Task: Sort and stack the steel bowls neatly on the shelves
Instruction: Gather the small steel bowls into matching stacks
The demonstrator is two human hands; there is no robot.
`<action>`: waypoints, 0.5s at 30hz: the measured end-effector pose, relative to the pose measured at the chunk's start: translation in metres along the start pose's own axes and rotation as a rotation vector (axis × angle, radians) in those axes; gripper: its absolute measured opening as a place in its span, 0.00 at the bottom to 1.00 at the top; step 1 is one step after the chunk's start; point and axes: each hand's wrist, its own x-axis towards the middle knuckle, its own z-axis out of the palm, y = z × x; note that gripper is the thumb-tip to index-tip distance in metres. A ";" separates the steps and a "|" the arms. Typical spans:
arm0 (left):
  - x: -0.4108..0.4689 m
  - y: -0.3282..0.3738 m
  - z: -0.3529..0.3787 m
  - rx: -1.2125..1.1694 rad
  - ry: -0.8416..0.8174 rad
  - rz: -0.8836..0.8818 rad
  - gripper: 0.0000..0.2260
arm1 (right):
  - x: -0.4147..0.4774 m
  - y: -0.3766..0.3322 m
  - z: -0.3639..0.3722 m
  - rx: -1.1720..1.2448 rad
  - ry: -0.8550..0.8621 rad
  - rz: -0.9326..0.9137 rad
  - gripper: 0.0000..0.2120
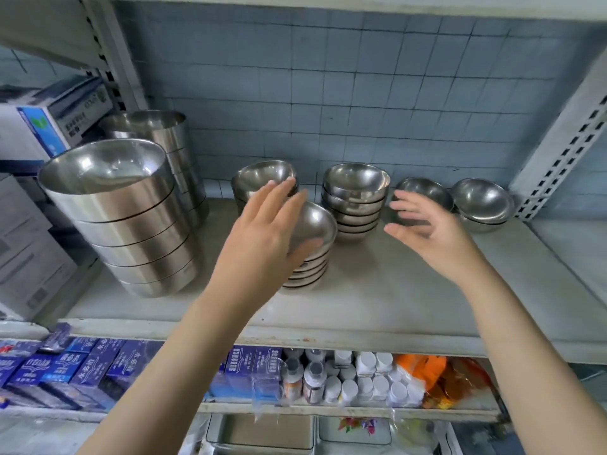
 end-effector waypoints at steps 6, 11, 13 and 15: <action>0.081 0.082 0.072 -0.091 -0.041 0.154 0.24 | 0.004 0.059 -0.086 -0.178 0.220 0.064 0.20; 0.125 0.151 0.145 -0.128 -0.310 0.079 0.25 | 0.027 0.123 -0.148 -0.472 0.128 0.165 0.23; 0.139 0.166 0.173 -0.070 -0.402 0.037 0.27 | 0.039 0.148 -0.165 -0.595 0.018 0.160 0.24; 0.147 0.171 0.198 -0.044 -0.496 -0.022 0.28 | 0.049 0.168 -0.175 -0.713 -0.084 0.126 0.24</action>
